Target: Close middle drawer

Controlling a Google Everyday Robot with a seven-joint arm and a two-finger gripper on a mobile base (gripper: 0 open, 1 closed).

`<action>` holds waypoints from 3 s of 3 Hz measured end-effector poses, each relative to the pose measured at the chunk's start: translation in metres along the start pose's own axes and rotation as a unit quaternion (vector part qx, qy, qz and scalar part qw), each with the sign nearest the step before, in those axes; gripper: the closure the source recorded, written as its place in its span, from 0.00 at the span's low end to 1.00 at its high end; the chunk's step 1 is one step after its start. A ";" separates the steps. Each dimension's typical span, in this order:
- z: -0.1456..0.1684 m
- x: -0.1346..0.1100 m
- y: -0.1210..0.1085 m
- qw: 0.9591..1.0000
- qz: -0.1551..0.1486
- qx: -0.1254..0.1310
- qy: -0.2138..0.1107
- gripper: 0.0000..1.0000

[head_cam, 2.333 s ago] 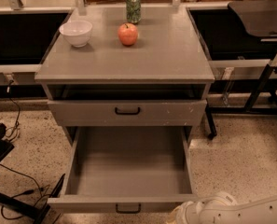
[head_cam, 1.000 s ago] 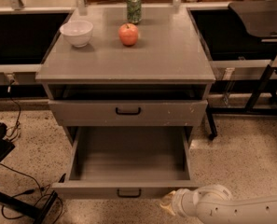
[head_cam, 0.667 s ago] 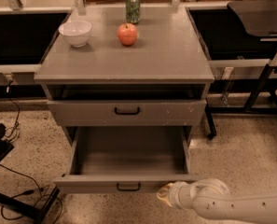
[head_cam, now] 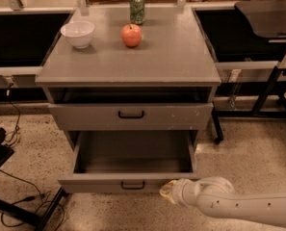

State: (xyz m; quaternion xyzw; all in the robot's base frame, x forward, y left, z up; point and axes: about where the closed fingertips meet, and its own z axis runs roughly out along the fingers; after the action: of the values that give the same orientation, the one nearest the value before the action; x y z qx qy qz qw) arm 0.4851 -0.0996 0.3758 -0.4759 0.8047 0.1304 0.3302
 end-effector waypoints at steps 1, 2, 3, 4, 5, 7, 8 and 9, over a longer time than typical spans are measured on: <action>-0.001 0.000 0.000 1.000 0.000 0.000 0.000 1.00; 0.008 -0.030 -0.033 1.000 -0.014 0.019 -0.013 1.00; 0.007 -0.029 -0.031 1.000 -0.014 0.019 -0.013 1.00; 0.017 -0.055 -0.054 0.999 -0.025 0.030 -0.019 1.00; 0.017 -0.054 -0.053 0.999 -0.026 0.030 -0.019 1.00; 0.028 -0.092 -0.085 0.998 -0.046 0.046 -0.027 1.00; 0.034 -0.103 -0.096 0.997 -0.050 0.051 -0.028 1.00; 0.038 -0.110 -0.100 0.997 -0.055 0.050 -0.026 1.00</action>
Offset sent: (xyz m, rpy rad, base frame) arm 0.1273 0.0215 0.0493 -0.0101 -0.1589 -0.0093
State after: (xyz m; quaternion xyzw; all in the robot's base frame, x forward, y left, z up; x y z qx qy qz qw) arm 0.6218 -0.0557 0.4299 -0.4986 0.7741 0.0836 0.3810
